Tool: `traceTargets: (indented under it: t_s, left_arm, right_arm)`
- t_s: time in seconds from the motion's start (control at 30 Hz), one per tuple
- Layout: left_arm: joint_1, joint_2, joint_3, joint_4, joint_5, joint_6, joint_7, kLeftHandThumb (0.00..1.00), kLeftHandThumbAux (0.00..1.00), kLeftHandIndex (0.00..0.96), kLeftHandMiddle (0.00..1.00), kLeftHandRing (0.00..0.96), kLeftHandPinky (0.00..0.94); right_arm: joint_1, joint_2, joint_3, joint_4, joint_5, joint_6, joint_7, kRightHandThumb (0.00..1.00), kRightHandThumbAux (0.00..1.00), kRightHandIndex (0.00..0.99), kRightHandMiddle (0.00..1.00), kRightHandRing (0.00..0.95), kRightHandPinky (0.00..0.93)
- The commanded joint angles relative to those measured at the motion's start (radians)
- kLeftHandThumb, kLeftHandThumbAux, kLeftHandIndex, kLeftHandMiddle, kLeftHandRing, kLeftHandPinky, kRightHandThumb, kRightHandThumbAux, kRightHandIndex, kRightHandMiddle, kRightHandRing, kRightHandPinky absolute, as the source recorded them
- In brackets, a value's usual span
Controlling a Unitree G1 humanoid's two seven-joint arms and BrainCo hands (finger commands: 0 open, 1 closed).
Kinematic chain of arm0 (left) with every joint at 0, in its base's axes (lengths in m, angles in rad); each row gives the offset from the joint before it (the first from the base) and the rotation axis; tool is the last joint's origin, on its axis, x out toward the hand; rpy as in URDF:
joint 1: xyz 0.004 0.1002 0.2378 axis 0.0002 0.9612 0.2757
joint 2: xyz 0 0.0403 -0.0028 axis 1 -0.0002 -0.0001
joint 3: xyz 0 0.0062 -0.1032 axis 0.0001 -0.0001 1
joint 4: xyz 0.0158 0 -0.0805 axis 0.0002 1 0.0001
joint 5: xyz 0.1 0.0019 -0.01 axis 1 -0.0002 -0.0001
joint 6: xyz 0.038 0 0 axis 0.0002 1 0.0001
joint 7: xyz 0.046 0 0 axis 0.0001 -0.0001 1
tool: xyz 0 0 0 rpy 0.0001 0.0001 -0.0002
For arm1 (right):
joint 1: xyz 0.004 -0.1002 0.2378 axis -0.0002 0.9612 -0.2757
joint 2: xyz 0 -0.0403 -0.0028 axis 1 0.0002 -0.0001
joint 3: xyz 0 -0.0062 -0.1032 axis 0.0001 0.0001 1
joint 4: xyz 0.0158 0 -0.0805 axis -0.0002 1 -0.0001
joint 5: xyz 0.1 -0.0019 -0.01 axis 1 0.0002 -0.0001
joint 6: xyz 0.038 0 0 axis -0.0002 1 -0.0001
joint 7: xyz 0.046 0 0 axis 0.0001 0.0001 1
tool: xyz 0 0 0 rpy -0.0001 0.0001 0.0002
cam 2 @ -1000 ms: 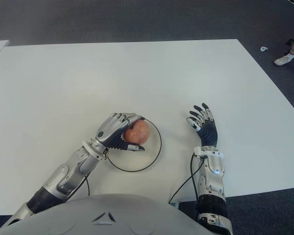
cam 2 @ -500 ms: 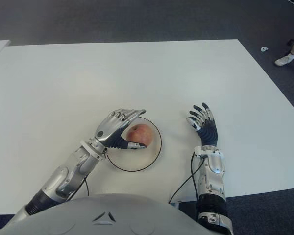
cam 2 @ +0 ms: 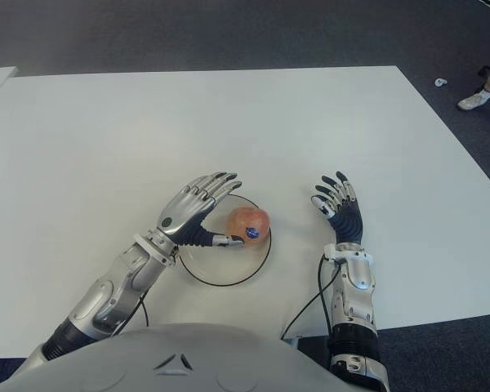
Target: Put the apples into the plate.
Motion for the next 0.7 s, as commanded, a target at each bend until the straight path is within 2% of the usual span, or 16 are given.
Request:
traceTargets:
  t_s: [0.03, 0.7]
  left_arm:
    - [0.011, 0.002, 0.006, -0.007, -0.001, 0.012, -0.028, 0.221, 0.144, 0.0, 0.0, 0.0, 0.0]
    - [0.012, 0.003, 0.023, -0.006, -0.012, 0.004, -0.024, 0.214, 0.16, 0.0, 0.0, 0.0, 0.0]
  right_arm:
    - [0.054, 0.018, 0.013, 0.086, -0.016, 0.087, -0.006, 0.34, 0.715, 0.088, 0.236, 0.273, 0.295]
    - [0.056, 0.016, 0.014, 0.086, -0.02, 0.076, -0.004, 0.34, 0.693, 0.083, 0.232, 0.271, 0.298]
